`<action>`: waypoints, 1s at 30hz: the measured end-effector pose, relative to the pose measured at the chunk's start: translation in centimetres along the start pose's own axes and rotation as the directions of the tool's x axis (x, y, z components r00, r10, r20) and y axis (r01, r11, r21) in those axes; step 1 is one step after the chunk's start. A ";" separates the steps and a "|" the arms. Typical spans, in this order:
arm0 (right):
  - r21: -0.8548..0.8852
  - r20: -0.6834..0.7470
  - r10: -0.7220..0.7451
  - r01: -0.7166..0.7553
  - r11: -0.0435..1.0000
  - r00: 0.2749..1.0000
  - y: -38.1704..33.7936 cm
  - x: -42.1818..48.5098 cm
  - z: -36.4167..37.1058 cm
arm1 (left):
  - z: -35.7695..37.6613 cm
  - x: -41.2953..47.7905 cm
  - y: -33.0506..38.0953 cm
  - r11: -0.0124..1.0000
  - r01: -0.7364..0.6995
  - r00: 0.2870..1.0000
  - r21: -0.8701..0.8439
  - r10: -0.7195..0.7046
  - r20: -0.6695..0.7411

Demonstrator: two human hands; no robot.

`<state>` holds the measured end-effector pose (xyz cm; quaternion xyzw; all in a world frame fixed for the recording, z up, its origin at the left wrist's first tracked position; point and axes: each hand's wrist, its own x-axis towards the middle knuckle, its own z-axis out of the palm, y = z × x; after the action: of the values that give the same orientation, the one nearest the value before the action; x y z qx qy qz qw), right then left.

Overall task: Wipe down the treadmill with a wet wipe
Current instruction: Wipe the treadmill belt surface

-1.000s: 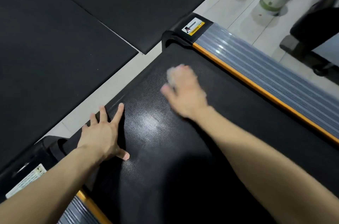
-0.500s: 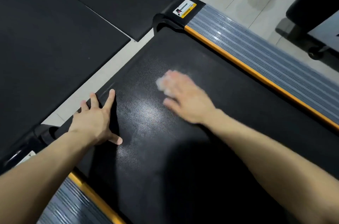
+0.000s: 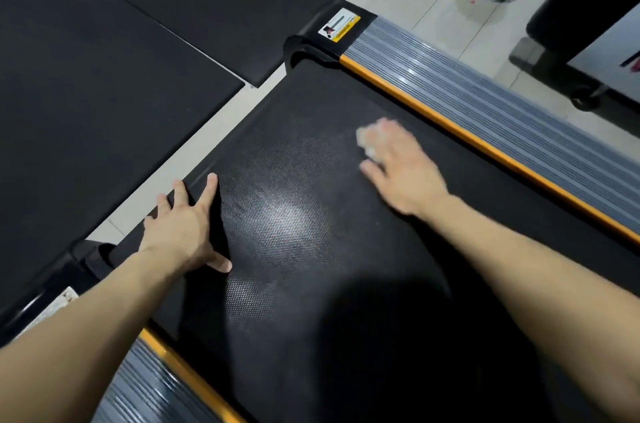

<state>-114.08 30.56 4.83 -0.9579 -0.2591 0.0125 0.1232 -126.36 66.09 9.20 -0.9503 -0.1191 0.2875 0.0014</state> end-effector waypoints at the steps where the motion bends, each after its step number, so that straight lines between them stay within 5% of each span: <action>1: -0.024 -0.031 0.265 -0.265 0.964 0.964 1.7 0.8 -0.8 | 0.0 0.1 0.0 1.000 -0.001 1.000 0.003 0.001 0.001; 2: -0.048 -0.046 0.423 -0.425 0.904 0.905 1.7 1.0 -0.6 | -0.1 0.2 0.0 1.000 -0.003 1.000 0.007 0.003 0.003; 4: -0.016 -0.073 0.324 -0.326 0.945 0.943 -3.1 -0.7 1.6 | 0.0 0.2 0.0 1.000 0.002 1.000 0.020 -0.003 0.001; 6: 0.115 0.059 -0.204 0.197 0.974 0.977 -10.7 -4.4 3.6 | 0.1 0.1 0.0 0.999 0.003 1.000 0.036 -0.003 -0.005; 8: 0.223 0.189 -0.632 0.594 0.773 0.752 -14.6 -6.7 4.2 | 0.1 0.1 0.0 0.999 0.001 1.000 0.039 -0.001 -0.010; 9: 0.243 0.163 -0.693 0.652 0.718 0.702 -14.1 -6.2 4.1 | 0.2 0.2 0.0 0.999 0.000 1.000 0.039 0.000 -0.009; 10: 0.210 0.125 -0.642 0.612 0.762 0.756 -12.4 -5.0 4.1 | 0.1 0.2 0.0 0.999 -0.001 1.000 0.039 0.002 -0.005; 12: 0.096 0.036 -0.253 0.248 0.964 0.967 -7.7 -2.1 3.5 | 0.1 0.3 0.0 0.999 -0.002 1.000 0.036 0.002 -0.002; 13: 0.047 -0.016 0.032 -0.031 0.998 0.999 -5.4 -1.3 2.5 | 0.1 0.3 0.0 0.999 0.000 1.000 0.034 0.000 -0.003; 15: 0.029 -0.031 0.394 -0.393 0.919 0.919 -3.4 -1.7 1.8 | 0.1 0.2 0.1 0.999 0.004 1.000 0.033 -0.004 -0.005; 22: 0.047 0.048 0.152 -0.155 0.987 0.987 -10.8 -8.9 3.3 | -0.3 0.4 0.2 0.999 0.040 0.999 -0.025 -0.039 0.037; 26: 0.075 0.111 -0.143 0.135 0.988 0.983 -9.2 -10.2 3.0 | -1.7 -0.8 1.4 0.993 0.031 0.999 0.111 -0.030 -0.012; 28: 0.029 0.034 0.111 -0.112 0.993 0.993 -5.2 -8.3 2.0 | -2.4 -1.7 2.9 0.970 -0.055 0.996 0.236 0.071 -0.060; 30: 0.040 0.033 0.459 -0.460 0.887 0.888 -2.0 -6.6 0.7 | -3.0 -2.2 4.7 0.950 -0.160 0.983 0.268 0.179 -0.048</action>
<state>-120.86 29.12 4.35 -0.9886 -0.0264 0.0581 0.1362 -125.39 61.20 12.56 -0.9581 0.0022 0.2656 0.1072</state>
